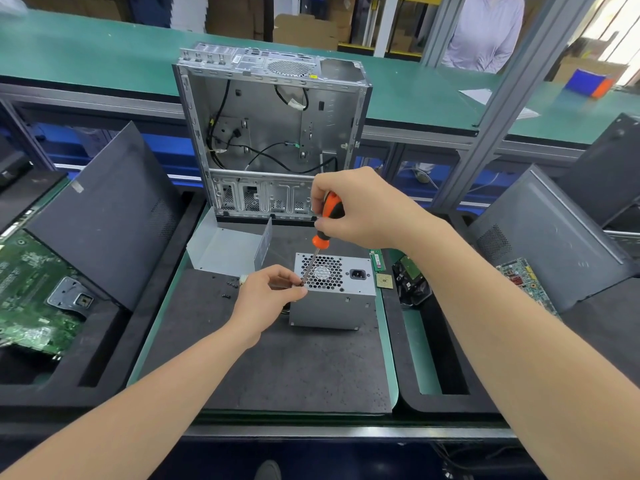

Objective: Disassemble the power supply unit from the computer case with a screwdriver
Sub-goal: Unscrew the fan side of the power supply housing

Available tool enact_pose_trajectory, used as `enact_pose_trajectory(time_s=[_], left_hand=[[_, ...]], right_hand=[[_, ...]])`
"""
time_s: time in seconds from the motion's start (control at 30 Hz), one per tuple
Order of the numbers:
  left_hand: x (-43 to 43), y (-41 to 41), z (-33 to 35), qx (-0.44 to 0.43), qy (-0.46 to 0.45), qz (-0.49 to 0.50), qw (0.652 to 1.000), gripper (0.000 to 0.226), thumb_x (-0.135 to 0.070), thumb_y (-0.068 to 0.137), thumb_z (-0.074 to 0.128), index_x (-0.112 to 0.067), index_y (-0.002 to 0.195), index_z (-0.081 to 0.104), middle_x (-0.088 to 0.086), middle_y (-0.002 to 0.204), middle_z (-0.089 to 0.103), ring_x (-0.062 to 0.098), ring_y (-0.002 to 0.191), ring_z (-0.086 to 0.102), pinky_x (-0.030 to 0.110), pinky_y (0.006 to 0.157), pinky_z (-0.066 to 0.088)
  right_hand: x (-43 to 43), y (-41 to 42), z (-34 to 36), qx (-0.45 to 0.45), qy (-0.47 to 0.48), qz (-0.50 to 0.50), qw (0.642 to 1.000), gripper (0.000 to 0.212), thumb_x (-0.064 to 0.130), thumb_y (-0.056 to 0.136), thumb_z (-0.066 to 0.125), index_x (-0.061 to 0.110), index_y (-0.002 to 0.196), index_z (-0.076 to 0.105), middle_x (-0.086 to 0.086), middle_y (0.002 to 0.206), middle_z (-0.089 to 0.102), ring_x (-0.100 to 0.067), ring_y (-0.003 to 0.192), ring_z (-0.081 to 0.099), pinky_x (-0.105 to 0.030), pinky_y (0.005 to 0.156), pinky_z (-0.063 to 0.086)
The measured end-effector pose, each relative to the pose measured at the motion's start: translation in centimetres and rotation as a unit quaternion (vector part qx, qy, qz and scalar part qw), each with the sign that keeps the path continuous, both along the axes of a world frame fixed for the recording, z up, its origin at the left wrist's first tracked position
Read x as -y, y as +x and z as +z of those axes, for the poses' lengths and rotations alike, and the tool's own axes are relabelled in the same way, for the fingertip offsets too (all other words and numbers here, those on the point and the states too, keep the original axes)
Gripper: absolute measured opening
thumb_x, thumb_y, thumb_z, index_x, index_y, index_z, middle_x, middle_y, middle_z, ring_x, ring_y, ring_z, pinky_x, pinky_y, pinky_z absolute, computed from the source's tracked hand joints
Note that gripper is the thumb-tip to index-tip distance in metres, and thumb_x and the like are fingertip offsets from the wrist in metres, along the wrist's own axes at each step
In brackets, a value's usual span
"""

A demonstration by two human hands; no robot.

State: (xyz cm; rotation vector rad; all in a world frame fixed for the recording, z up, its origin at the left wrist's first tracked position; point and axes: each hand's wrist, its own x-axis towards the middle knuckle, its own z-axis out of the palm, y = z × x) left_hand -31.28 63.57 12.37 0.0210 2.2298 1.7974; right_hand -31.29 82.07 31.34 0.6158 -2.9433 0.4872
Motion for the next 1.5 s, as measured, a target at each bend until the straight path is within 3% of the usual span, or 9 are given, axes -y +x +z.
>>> enact_pose_trajectory(time_s=[0.2,0.37,0.5,0.57,0.73,0.97,1.2,1.33,1.5], left_hand=[[0.0,-0.1,-0.1,0.001,-0.003,-0.001,1.000,0.015,-0.025,0.081,0.089,-0.032,0.082,0.076,-0.008,0.092,0.079,0.015,0.096,0.073,0.035,0.086,0.055],[0.1,-0.2,-0.1,0.002,-0.004,-0.004,1.000,0.014,-0.025,0.081,0.089,-0.030,0.082,0.076,-0.008,0.091,0.079,0.017,0.096,0.073,0.035,0.086,0.054],[0.3,-0.2,-0.1,-0.008,-0.017,-0.012,1.000,0.013,-0.027,0.081,0.089,-0.030,0.083,0.077,-0.011,0.090,0.078,0.013,0.092,0.073,0.031,0.082,0.053],[0.3,-0.2,-0.1,-0.012,-0.022,-0.010,1.000,0.012,-0.028,0.081,0.089,-0.030,0.084,0.077,-0.012,0.090,0.078,0.010,0.092,0.073,0.029,0.081,0.052],[0.3,0.0,0.0,-0.023,-0.013,-0.007,1.000,0.013,-0.026,0.081,0.089,-0.035,0.086,0.081,-0.015,0.089,0.079,0.001,0.086,0.073,0.020,0.076,0.050],[0.0,-0.5,0.5,-0.009,-0.021,0.015,1.000,0.025,-0.024,0.074,0.094,-0.045,0.074,0.080,-0.009,0.079,0.079,0.004,0.078,0.074,0.026,0.073,0.050],[0.1,-1.1,0.8,-0.028,-0.030,0.027,0.999,0.018,-0.026,0.070,0.097,-0.029,0.077,0.082,-0.002,0.093,0.078,0.015,0.087,0.075,0.033,0.079,0.058],[0.6,-2.2,1.4,-0.060,-0.058,0.028,0.996,0.014,-0.034,0.075,0.093,-0.031,0.079,0.081,-0.015,0.081,0.077,-0.001,0.074,0.070,0.025,0.063,0.052],[4.7,-3.8,-0.1,-0.114,-0.147,0.066,0.980,0.009,-0.030,0.080,0.088,-0.031,0.079,0.079,-0.021,0.076,0.075,-0.006,0.073,0.068,0.021,0.068,0.047]], right_hand=[[0.4,0.1,0.5,0.002,0.044,0.066,0.997,0.020,0.021,0.082,0.074,0.024,0.100,0.064,0.009,0.092,0.055,-0.005,0.086,0.050,-0.022,0.073,0.044],[1.9,0.0,-0.2,-0.073,0.111,-0.017,0.991,0.042,0.060,0.096,0.057,0.018,0.090,0.055,0.004,0.072,0.052,-0.021,0.071,0.055,-0.031,0.053,0.036],[1.7,-0.1,0.3,-0.013,0.044,0.068,0.997,0.012,0.024,0.092,0.067,0.018,0.101,0.062,0.010,0.071,0.062,-0.006,0.065,0.055,-0.029,0.059,0.046],[1.4,0.0,0.7,0.030,0.009,0.073,0.997,0.028,0.015,0.084,0.067,0.024,0.109,0.059,0.012,0.069,0.062,-0.003,0.064,0.056,-0.026,0.057,0.044],[1.4,-0.1,0.1,0.017,0.009,0.046,0.999,0.025,0.023,0.083,0.068,0.023,0.106,0.058,0.012,0.068,0.055,-0.005,0.066,0.053,-0.031,0.058,0.043],[1.8,-0.1,0.1,-0.012,0.011,0.046,0.999,0.018,0.028,0.092,0.070,0.020,0.105,0.061,0.017,0.063,0.050,0.006,0.064,0.051,-0.013,0.055,0.029],[2.0,0.2,0.8,-0.008,-0.010,0.041,0.999,0.016,0.022,0.091,0.069,0.019,0.105,0.061,0.011,0.069,0.058,-0.002,0.066,0.053,-0.025,0.060,0.040],[2.2,0.1,1.5,-0.032,-0.030,0.028,0.999,0.015,0.020,0.091,0.067,0.018,0.105,0.061,0.010,0.074,0.061,-0.002,0.068,0.053,-0.028,0.064,0.043],[2.6,0.0,0.6,-0.050,-0.043,0.020,0.998,0.014,0.020,0.092,0.066,0.016,0.104,0.060,0.009,0.075,0.060,-0.007,0.072,0.052,-0.029,0.068,0.039]])
